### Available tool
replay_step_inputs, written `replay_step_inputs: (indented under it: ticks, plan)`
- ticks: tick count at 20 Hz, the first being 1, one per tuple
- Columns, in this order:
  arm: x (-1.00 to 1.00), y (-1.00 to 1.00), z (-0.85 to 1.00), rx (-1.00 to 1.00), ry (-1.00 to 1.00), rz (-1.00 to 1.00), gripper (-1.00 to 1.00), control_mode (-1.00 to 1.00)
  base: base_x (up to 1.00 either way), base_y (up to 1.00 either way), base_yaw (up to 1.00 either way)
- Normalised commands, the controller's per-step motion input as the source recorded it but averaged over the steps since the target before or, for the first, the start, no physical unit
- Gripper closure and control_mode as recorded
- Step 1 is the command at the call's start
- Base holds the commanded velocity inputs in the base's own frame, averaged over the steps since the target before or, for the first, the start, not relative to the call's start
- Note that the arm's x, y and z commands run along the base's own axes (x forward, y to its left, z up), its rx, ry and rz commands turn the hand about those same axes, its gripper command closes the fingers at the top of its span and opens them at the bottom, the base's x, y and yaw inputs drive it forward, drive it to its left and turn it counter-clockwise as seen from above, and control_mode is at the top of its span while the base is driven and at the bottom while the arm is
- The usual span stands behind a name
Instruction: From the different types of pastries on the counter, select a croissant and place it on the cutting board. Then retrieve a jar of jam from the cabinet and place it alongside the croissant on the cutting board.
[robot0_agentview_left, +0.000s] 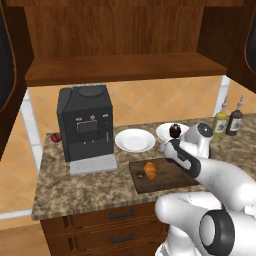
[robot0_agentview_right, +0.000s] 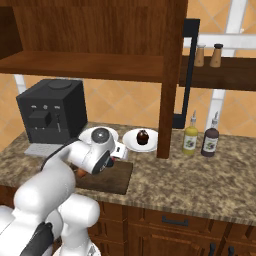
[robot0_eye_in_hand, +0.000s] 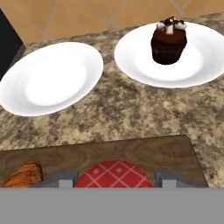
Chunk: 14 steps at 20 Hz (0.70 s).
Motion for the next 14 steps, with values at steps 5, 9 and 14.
replay_step_inputs:
  ticks: [5, 9, 14]
  plan:
    - [0.02, 0.12, -0.44, 0.0, -0.04, 0.0, 1.0, -1.0, 0.0, 0.0, 0.0]
    - [0.0, 0.16, -0.5, 0.0, -0.04, 0.0, 1.0, -1.0, 0.0, 0.0, 0.0]
    - [0.01, 0.14, -0.49, -0.03, -0.06, 0.0, 1.0, -1.0, 0.0, 0.0, 0.0]
